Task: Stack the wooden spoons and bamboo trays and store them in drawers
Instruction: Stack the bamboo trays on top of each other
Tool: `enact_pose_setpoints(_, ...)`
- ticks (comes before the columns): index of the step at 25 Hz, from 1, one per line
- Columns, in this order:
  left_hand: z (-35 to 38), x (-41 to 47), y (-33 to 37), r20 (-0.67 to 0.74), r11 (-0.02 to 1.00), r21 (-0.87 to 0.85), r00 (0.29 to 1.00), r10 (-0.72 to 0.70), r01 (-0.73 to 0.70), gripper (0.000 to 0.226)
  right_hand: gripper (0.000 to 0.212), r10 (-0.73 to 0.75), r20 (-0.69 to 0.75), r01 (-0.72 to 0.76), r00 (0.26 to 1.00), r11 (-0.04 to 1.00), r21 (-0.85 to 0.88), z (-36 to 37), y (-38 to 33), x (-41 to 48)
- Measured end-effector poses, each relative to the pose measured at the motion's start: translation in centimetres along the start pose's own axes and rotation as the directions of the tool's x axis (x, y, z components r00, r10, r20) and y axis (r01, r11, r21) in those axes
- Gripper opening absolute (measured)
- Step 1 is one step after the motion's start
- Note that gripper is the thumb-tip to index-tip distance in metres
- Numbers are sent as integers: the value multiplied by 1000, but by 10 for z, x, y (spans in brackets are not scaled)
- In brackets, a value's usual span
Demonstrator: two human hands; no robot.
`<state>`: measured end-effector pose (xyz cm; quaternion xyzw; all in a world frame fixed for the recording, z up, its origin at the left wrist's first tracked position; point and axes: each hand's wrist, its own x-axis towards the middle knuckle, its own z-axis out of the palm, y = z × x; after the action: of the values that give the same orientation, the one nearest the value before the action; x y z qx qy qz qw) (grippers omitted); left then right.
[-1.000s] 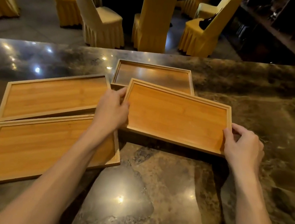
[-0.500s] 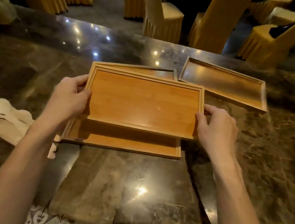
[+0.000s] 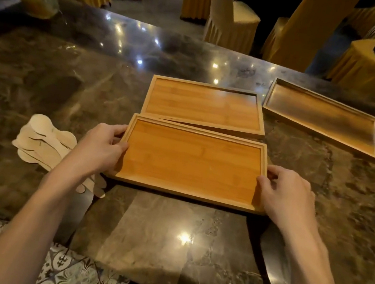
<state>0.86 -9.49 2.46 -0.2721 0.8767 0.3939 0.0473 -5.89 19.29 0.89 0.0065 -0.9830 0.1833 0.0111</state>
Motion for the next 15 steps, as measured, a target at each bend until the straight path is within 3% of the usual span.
enact_pose_setpoints(3,0,-6,0,65,998,41,997,38,-41,46,30,11,37,-11,999,1000,6,-3,7,2)
enact_pose_setpoints(7,3,-7,4,-23,960,277,998,60,-51,47,29,9,76,-11,997,1000,26,2,2,10)
enact_pose_setpoints(15,0,2,9,-7,945,326,1000,23,-20,36,34,54,115,-56,992,998,17,3,4,17)
